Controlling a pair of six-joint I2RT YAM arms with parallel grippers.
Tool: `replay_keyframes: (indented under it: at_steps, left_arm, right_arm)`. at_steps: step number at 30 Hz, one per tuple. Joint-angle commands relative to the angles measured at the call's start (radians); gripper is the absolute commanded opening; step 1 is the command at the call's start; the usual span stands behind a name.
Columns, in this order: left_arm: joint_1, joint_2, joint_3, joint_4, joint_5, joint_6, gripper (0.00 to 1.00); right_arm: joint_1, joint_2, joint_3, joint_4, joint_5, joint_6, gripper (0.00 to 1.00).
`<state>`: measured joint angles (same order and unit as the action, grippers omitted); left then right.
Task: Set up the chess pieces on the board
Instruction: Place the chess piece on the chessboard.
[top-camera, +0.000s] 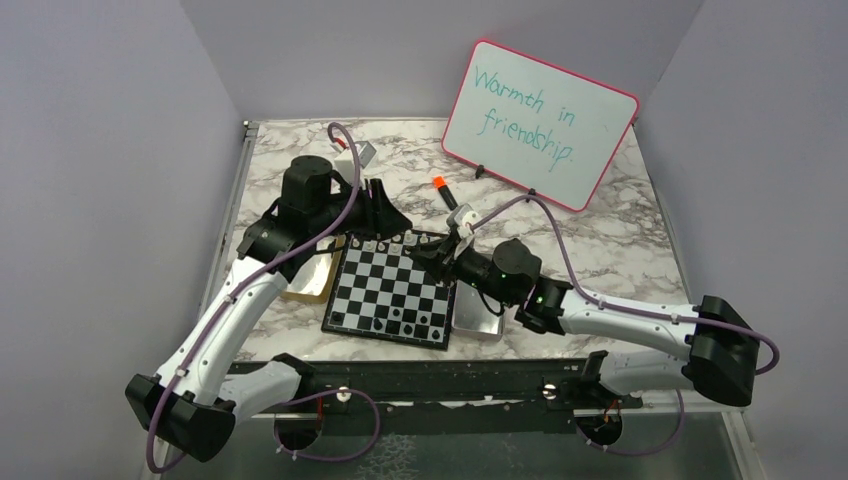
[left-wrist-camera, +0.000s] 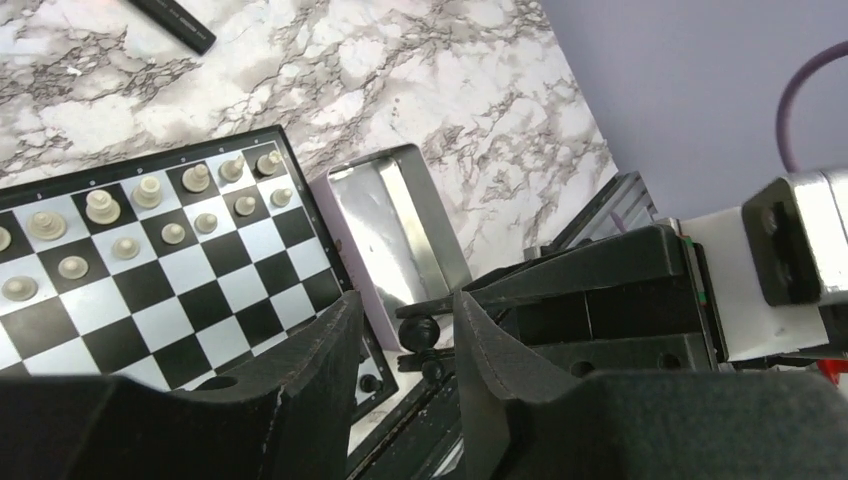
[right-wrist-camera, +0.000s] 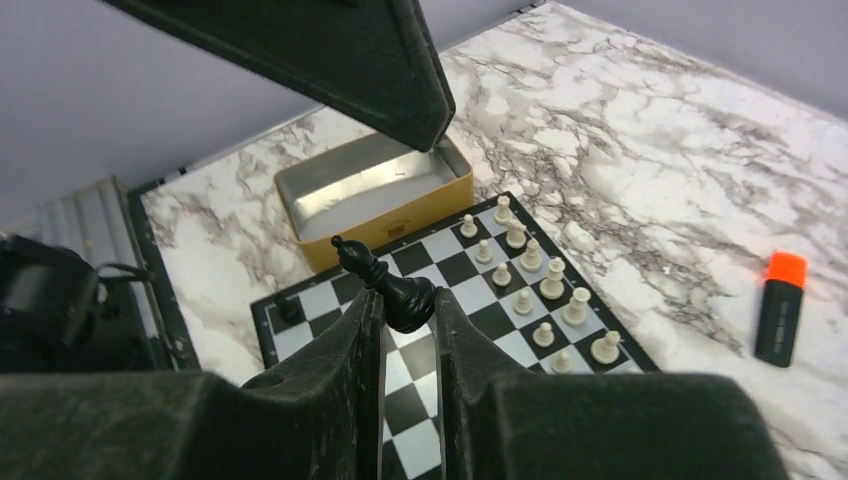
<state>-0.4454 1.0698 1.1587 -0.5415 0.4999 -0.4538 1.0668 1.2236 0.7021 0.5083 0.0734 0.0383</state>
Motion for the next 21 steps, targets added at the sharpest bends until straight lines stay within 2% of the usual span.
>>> replay_keyframes:
  at_steps: [1, 6, 13, 18, 21]
  left_arm:
    - [0.002, -0.004, -0.036, 0.071, 0.05, -0.033, 0.4]
    - [0.002, -0.008, -0.068, 0.097, 0.112, -0.035, 0.4]
    - [0.002, -0.027, -0.088, 0.103, 0.122, -0.026, 0.4]
    - [0.002, -0.033, -0.095, 0.097, 0.13, -0.014, 0.23]
    - [0.002, -0.038, -0.095, 0.076, 0.104, -0.003, 0.07]
  right_arm:
    - [0.005, 0.018, 0.05, 0.057, 0.071, 0.205, 0.03]
    - [0.005, 0.026, 0.072, 0.045, 0.117, 0.244, 0.03]
    - [0.005, 0.059, 0.112, 0.001, 0.129, 0.268, 0.03]
    - [0.005, 0.072, 0.117, -0.006, 0.149, 0.285, 0.03]
    - [0.005, 0.079, 0.12, -0.008, 0.149, 0.286, 0.03]
